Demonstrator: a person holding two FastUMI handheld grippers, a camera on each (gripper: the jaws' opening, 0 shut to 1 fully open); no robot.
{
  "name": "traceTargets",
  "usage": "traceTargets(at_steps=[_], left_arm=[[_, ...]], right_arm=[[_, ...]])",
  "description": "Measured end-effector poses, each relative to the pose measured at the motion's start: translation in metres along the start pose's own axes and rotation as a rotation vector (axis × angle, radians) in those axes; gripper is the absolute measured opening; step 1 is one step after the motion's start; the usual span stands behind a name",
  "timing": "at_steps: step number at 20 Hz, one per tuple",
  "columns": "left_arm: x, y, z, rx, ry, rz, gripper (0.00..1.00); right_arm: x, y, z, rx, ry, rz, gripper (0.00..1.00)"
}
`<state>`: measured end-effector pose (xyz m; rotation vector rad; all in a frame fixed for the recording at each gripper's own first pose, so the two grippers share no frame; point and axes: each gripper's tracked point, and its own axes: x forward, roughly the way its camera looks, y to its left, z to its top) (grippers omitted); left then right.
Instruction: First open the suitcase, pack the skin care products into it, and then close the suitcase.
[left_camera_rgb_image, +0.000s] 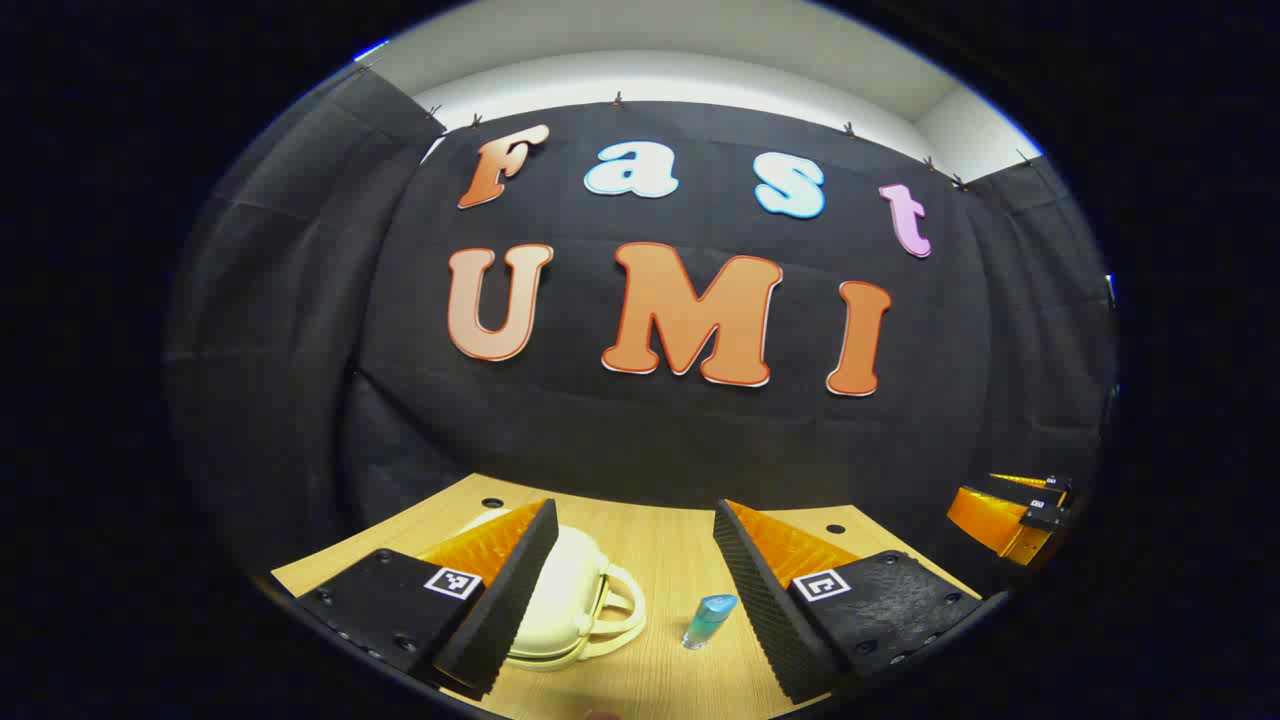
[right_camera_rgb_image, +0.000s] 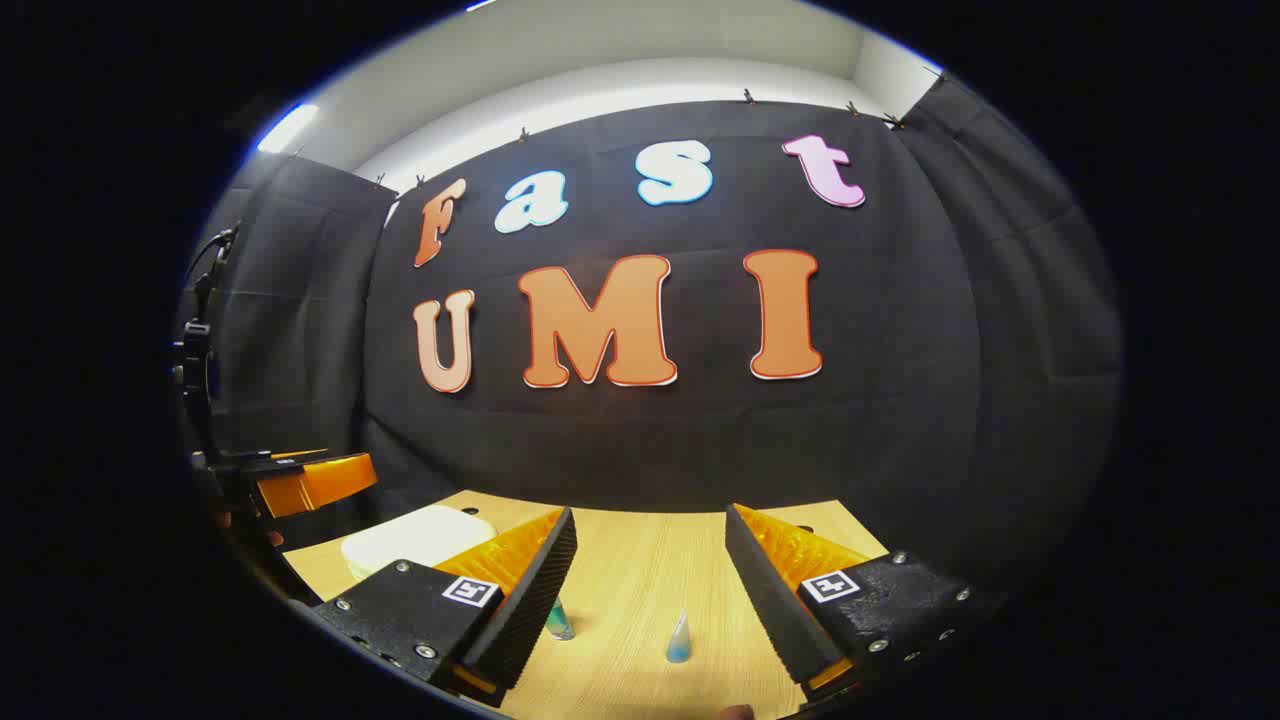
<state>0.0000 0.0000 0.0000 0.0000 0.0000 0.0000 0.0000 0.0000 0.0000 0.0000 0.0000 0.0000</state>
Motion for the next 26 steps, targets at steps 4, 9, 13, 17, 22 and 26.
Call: traceTargets(at_steps=[4,9,13,17,22,26], left_arm=[[0.020,0.018,0.007,0.038,-0.012,0.024,0.94],[0.039,0.023,-0.001,0.014,0.025,-0.011,0.97],[0.041,0.030,0.004,0.049,-0.001,-0.028,0.97],[0.044,0.024,-0.003,0.049,0.013,-0.047,0.97],[0.040,0.030,-0.009,0.054,0.015,-0.038,0.97],[0.038,0.036,-0.013,0.089,0.011,-0.032,0.97]], right_arm=[[0.015,-0.006,-0.022,0.074,0.090,-0.046,0.95],[0.027,-0.001,-0.030,0.051,0.118,-0.078,0.95],[0.029,0.004,-0.026,0.002,0.093,-0.090,0.95],[0.024,0.007,-0.026,-0.022,0.100,-0.077,0.95],[0.019,0.004,-0.037,-0.047,0.133,-0.079,0.95],[0.021,0.007,-0.038,-0.054,0.133,-0.074,0.95]])
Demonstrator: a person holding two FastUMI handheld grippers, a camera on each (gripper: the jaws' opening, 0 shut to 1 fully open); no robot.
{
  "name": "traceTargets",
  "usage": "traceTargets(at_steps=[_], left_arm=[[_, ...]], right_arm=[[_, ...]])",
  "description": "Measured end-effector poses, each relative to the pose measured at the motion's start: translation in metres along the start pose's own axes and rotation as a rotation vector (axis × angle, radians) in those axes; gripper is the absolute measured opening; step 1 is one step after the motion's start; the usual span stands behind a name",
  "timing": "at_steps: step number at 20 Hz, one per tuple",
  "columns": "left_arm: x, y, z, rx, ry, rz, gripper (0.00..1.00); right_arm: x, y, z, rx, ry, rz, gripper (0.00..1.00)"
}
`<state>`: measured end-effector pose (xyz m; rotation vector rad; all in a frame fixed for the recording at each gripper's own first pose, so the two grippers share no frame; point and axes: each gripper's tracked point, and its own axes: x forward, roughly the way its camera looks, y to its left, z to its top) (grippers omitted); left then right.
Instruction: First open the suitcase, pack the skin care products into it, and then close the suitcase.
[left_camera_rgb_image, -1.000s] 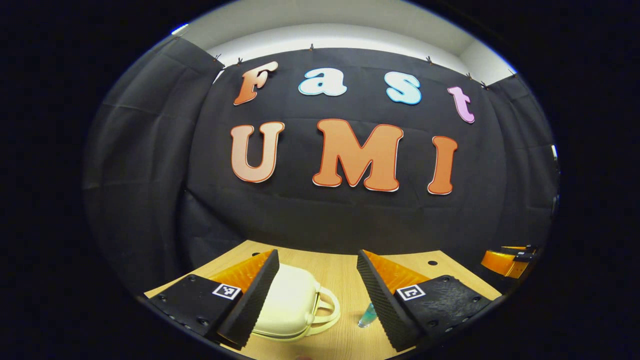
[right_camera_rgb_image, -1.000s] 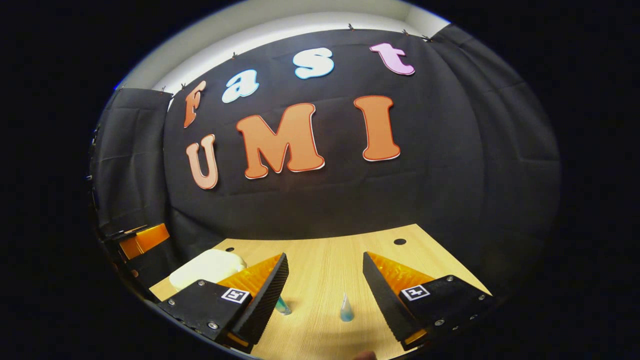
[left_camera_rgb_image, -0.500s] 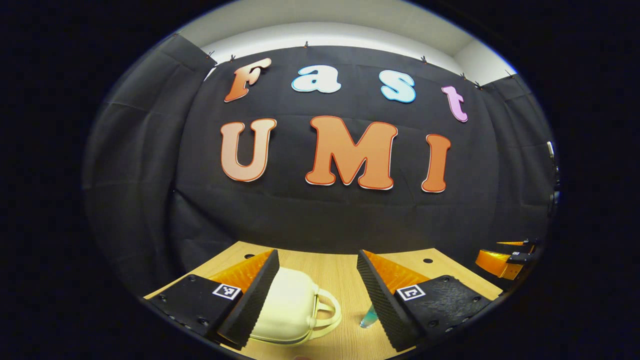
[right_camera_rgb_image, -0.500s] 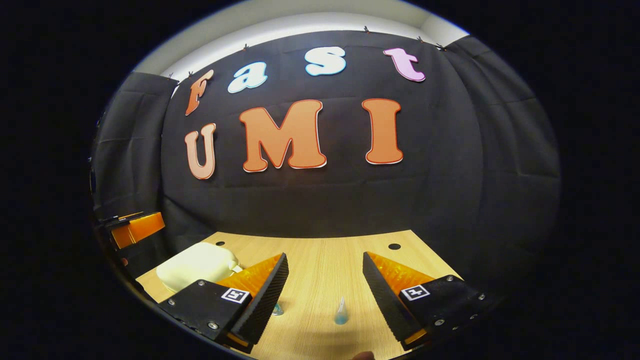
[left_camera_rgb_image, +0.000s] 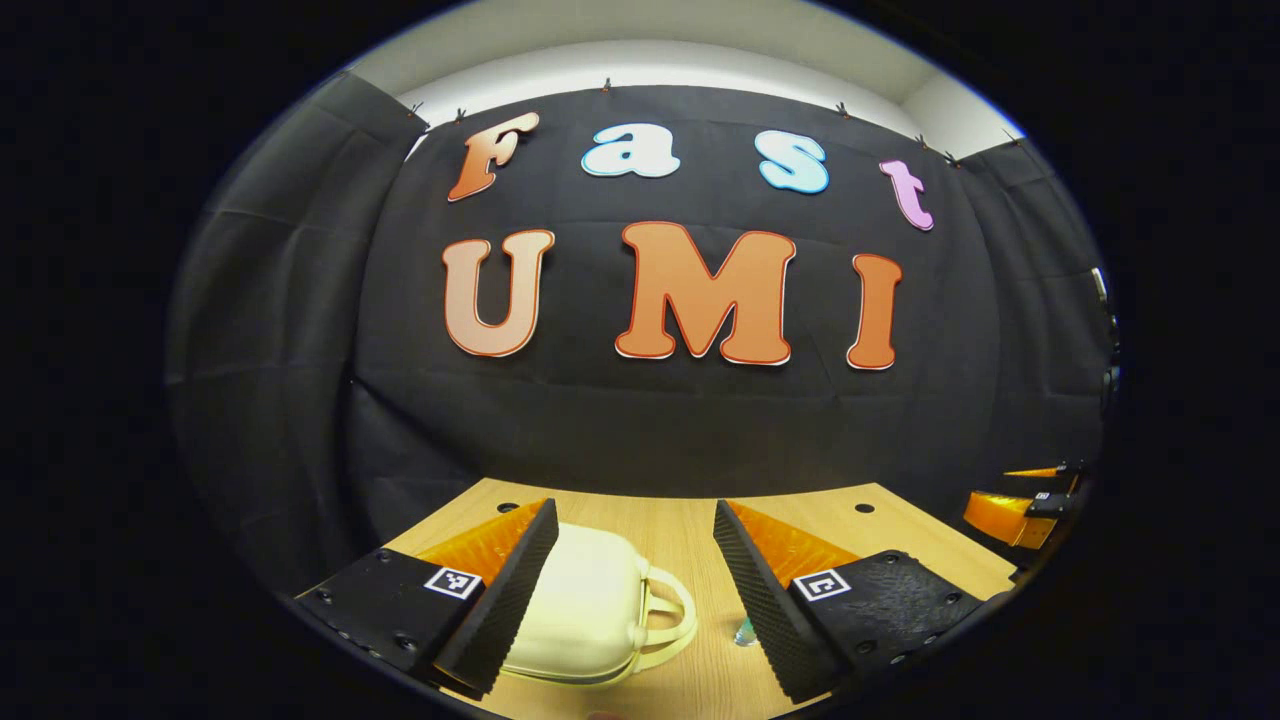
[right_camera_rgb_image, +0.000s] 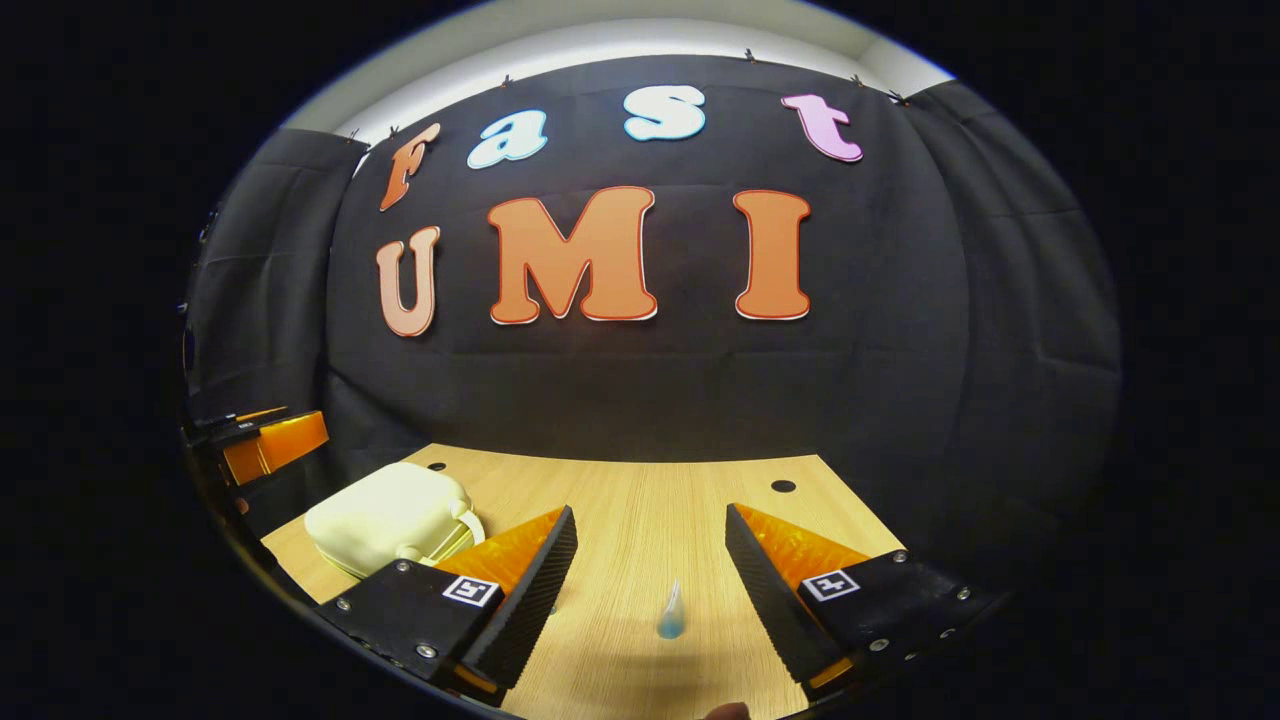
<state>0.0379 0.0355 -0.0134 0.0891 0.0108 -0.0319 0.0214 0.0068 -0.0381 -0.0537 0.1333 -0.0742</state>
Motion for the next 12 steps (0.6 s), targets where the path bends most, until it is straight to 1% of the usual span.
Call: traceTargets(at_steps=[2,5,7,10,12], left_arm=[[0.003,0.001,-0.007,0.049,-0.009,-0.008,0.97],[0.013,0.011,-0.033,0.190,0.027,0.026,0.97],[0.020,0.012,-0.054,0.268,0.065,0.027,0.98],[0.025,0.008,-0.087,0.379,0.129,0.005,0.99],[0.028,0.003,-0.106,0.461,0.168,-0.024,0.99]], right_arm=[[0.002,0.004,-0.002,0.017,0.010,0.009,0.94],[0.004,0.007,-0.009,0.037,0.032,0.014,0.95],[0.005,0.005,-0.015,0.036,0.045,0.005,0.95],[0.006,-0.002,-0.028,0.036,0.078,-0.014,0.95],[0.008,-0.007,-0.035,0.045,0.100,-0.027,0.95]])
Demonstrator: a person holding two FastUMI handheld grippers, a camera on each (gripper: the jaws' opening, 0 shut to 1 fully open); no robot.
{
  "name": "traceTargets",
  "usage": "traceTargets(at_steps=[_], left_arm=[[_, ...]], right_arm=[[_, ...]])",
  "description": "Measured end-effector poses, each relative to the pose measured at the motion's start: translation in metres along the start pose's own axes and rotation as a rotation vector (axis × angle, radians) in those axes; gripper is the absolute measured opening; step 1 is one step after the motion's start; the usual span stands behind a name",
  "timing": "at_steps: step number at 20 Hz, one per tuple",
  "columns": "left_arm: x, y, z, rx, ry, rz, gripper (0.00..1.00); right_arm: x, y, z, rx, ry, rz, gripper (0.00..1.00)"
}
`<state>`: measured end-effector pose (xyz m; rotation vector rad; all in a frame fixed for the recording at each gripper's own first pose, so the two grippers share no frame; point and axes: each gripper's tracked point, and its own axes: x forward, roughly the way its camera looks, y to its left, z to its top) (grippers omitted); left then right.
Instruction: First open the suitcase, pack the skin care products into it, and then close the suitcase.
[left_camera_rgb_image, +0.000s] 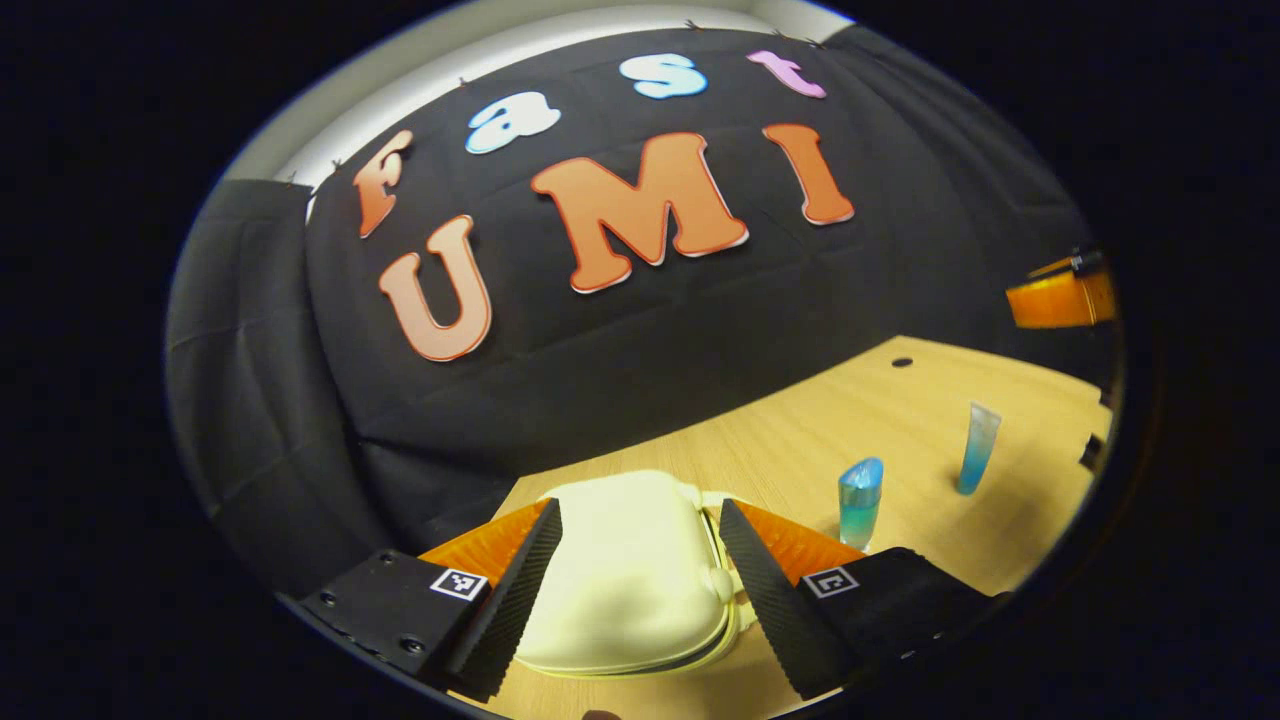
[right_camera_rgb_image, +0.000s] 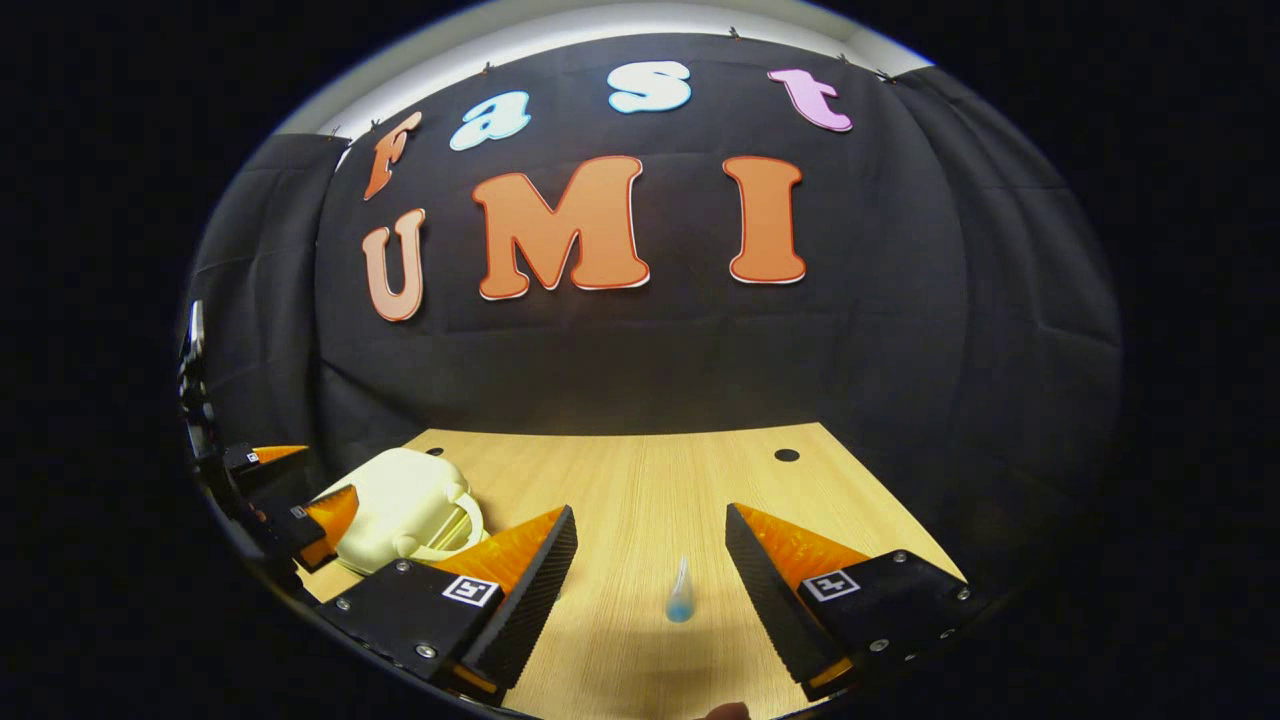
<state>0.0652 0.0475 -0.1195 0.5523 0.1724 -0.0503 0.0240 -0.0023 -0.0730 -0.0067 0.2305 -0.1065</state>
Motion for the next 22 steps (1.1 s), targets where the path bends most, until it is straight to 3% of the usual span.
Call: traceTargets(at_steps=[10,15,18,22], left_arm=[[0.032,-0.074,-0.078,0.431,0.197,-0.197,0.98],[0.058,-0.085,-0.084,0.568,0.255,-0.203,0.98],[0.077,-0.090,-0.086,0.652,0.257,-0.208,0.98],[0.095,-0.097,-0.089,0.693,0.257,-0.221,0.98]], right_arm=[[-0.006,-0.050,-0.044,0.108,0.088,-0.097,0.95],[-0.015,-0.084,-0.078,0.203,0.156,-0.166,0.95],[-0.022,-0.099,-0.085,0.196,0.159,-0.206,0.95],[-0.029,-0.110,-0.088,0.191,0.158,-0.239,0.95]])
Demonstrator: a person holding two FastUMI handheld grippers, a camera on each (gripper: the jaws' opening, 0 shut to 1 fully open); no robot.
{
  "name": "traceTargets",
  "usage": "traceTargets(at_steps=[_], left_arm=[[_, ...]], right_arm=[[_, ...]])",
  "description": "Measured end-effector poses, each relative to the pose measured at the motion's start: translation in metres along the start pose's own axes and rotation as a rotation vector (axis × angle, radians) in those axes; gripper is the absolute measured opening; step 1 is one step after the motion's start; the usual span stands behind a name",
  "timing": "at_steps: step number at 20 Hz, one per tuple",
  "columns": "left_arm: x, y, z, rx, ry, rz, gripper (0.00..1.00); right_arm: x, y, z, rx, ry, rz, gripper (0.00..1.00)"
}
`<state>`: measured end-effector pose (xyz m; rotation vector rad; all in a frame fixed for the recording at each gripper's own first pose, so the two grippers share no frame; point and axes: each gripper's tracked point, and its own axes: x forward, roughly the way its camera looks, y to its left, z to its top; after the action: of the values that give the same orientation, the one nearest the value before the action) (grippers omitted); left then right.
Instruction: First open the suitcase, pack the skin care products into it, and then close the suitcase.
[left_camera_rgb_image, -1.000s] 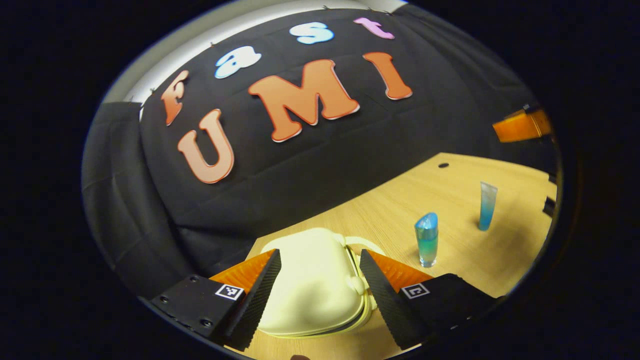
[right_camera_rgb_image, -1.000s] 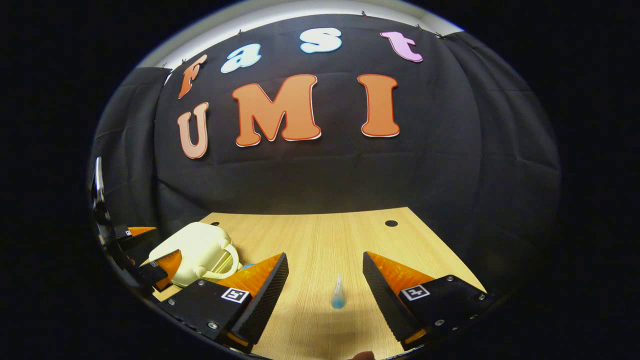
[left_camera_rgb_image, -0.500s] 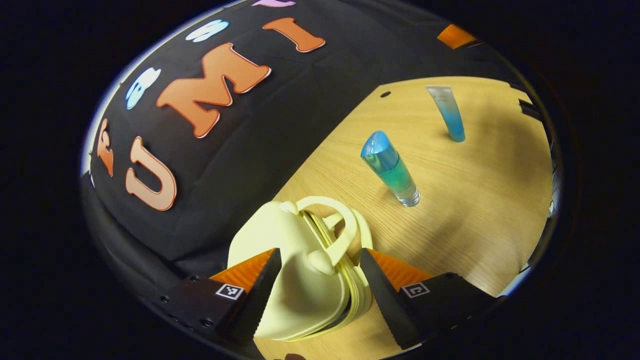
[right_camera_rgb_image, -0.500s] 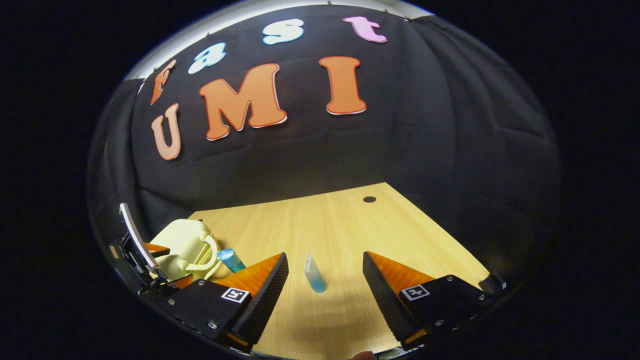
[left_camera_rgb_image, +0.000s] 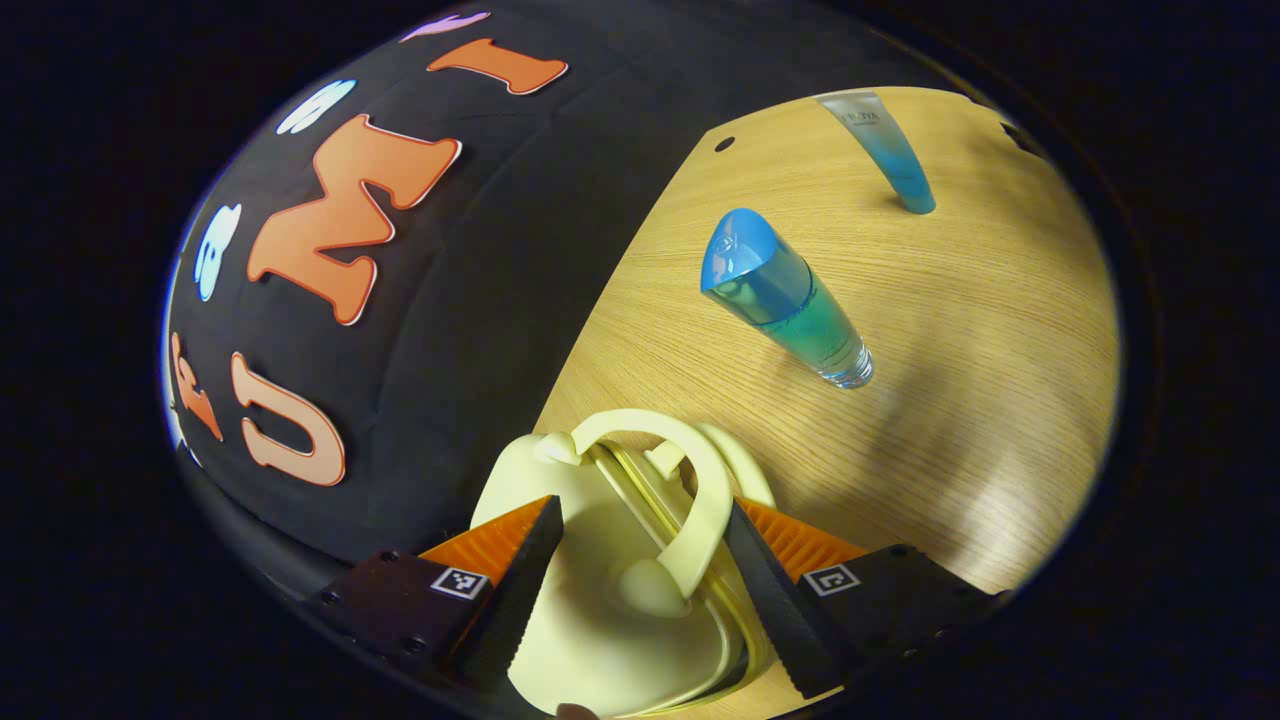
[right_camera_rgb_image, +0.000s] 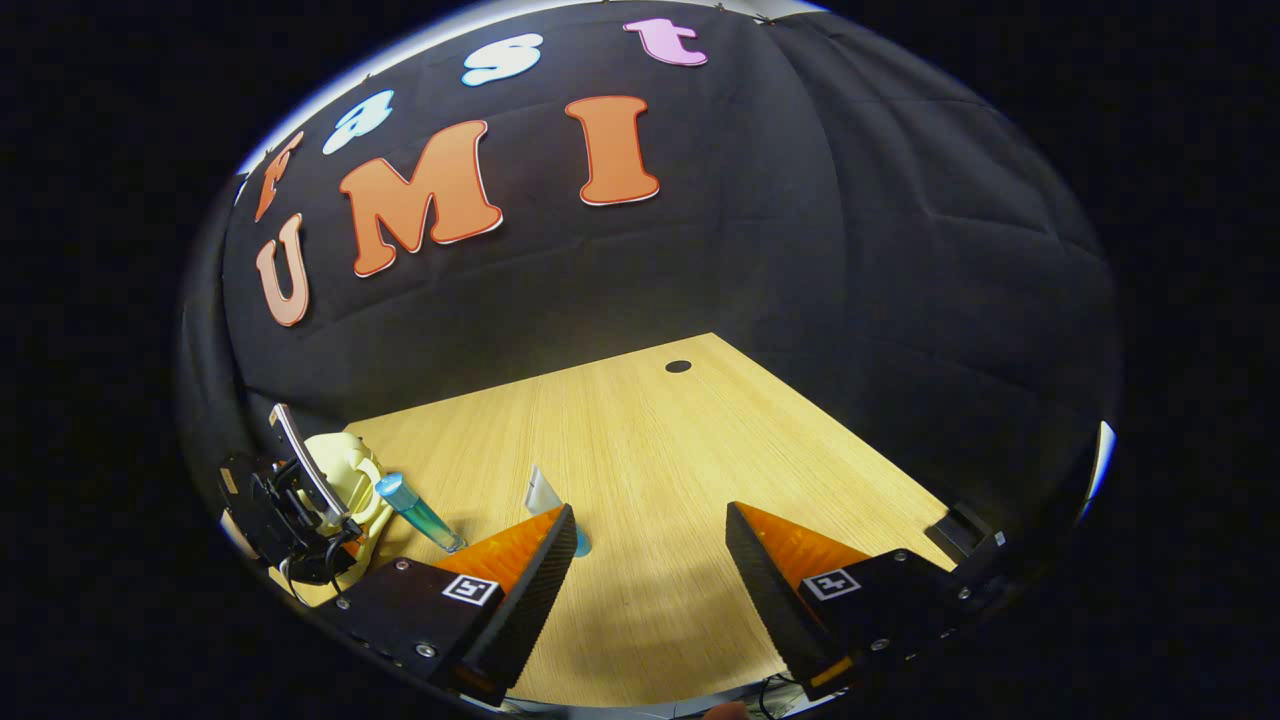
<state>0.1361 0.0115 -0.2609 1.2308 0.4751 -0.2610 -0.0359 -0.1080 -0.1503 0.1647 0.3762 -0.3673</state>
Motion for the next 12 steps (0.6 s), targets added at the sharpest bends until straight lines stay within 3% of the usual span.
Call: traceTargets(at_steps=[3,5,6,7,8,10,11,12], left_arm=[[0.005,-0.008,0.005,0.023,-0.011,-0.024,0.96],[0.006,-0.017,0.005,0.022,-0.003,-0.044,0.87],[0.012,-0.021,0.003,0.032,0.010,-0.032,0.65],[0.016,-0.022,-0.002,0.058,0.038,-0.033,0.52],[0.016,-0.026,-0.007,0.073,0.074,-0.042,0.51],[0.019,-0.024,0.000,0.123,0.075,-0.016,0.24],[0.018,-0.023,0.004,0.125,0.070,0.002,0.16],[0.019,-0.030,0.002,0.132,0.071,-0.027,0.10]], right_arm=[[0.000,-0.005,-0.002,0.023,0.009,-0.015,0.95],[-0.003,-0.007,-0.002,0.020,0.004,-0.021,0.95],[-0.004,-0.008,-0.002,0.011,0.001,-0.024,0.95],[-0.006,-0.007,-0.002,0.001,0.000,-0.023,0.95],[-0.008,-0.005,-0.002,-0.008,0.000,-0.018,0.95],[-0.012,-0.001,-0.002,-0.018,0.001,-0.006,0.95],[-0.014,0.002,-0.003,-0.023,-0.001,-0.001,0.95],[-0.016,0.005,-0.003,-0.028,-0.003,0.006,0.95]])
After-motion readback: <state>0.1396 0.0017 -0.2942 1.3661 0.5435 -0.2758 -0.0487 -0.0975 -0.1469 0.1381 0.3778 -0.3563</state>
